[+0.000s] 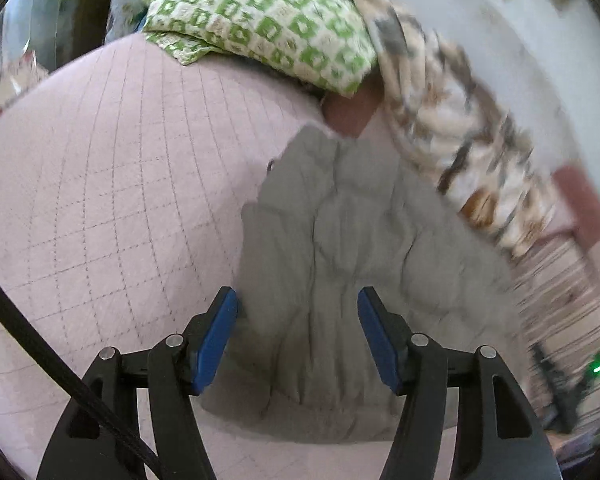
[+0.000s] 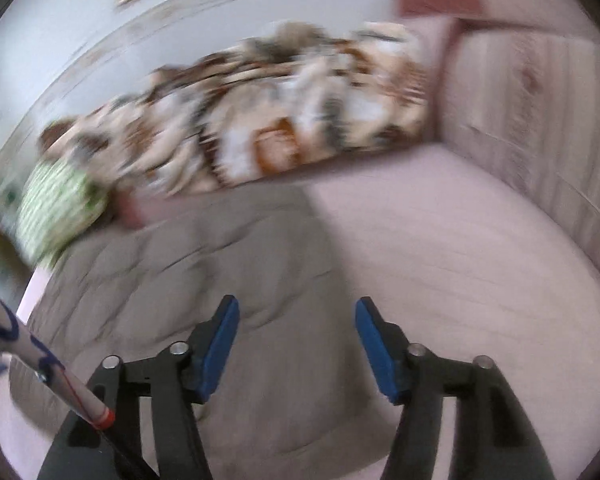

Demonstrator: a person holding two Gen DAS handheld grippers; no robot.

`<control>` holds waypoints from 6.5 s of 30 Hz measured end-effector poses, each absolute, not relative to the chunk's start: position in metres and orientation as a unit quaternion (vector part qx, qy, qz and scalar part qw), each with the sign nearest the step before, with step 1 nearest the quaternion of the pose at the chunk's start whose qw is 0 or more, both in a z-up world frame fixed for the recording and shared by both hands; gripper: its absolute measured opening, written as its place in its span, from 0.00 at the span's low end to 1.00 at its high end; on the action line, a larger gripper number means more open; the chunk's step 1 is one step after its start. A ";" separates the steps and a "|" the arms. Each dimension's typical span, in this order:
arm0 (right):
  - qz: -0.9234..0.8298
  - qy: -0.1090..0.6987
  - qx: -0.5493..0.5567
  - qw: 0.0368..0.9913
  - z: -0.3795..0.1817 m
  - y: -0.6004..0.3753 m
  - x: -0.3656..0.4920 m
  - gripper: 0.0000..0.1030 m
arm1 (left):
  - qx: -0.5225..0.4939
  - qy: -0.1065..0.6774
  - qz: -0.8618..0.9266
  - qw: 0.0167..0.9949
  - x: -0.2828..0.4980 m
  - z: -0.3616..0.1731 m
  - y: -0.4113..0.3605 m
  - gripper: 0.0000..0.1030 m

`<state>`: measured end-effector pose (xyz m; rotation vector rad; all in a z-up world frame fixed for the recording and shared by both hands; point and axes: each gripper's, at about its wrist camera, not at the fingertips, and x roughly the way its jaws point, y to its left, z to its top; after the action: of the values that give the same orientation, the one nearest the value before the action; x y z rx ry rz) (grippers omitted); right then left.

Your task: Fold large clothes

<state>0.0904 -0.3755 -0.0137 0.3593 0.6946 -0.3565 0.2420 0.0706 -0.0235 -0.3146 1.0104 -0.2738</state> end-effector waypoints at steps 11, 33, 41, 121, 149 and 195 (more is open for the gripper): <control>-0.183 0.394 0.131 0.891 -0.064 -0.353 0.125 0.62 | -0.082 0.479 -0.080 0.870 0.239 -0.039 0.064 0.66; -0.160 0.353 0.140 0.911 -0.023 -0.237 -0.002 0.67 | 0.018 0.236 -0.022 0.971 0.007 0.093 0.058 0.92; -0.151 0.356 0.118 0.915 -0.010 -0.187 -0.065 0.72 | -0.012 0.239 -0.080 0.968 -0.055 0.095 0.065 0.92; -0.226 0.481 0.009 0.847 -0.048 -0.171 -0.077 0.82 | 0.066 0.451 -0.098 0.885 -0.049 -0.020 0.010 0.92; -0.216 0.474 0.021 0.853 -0.047 -0.167 -0.077 0.82 | 0.052 0.485 -0.111 0.866 -0.043 -0.032 0.013 0.92; -0.198 0.464 0.004 0.864 -0.040 -0.159 -0.060 0.84 | 0.036 0.492 -0.100 0.864 -0.027 -0.034 0.028 0.92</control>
<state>-0.0601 -0.1585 -0.0403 0.0081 0.9717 -0.4158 -0.0273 0.0278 -0.0341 0.0754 1.0323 -0.2087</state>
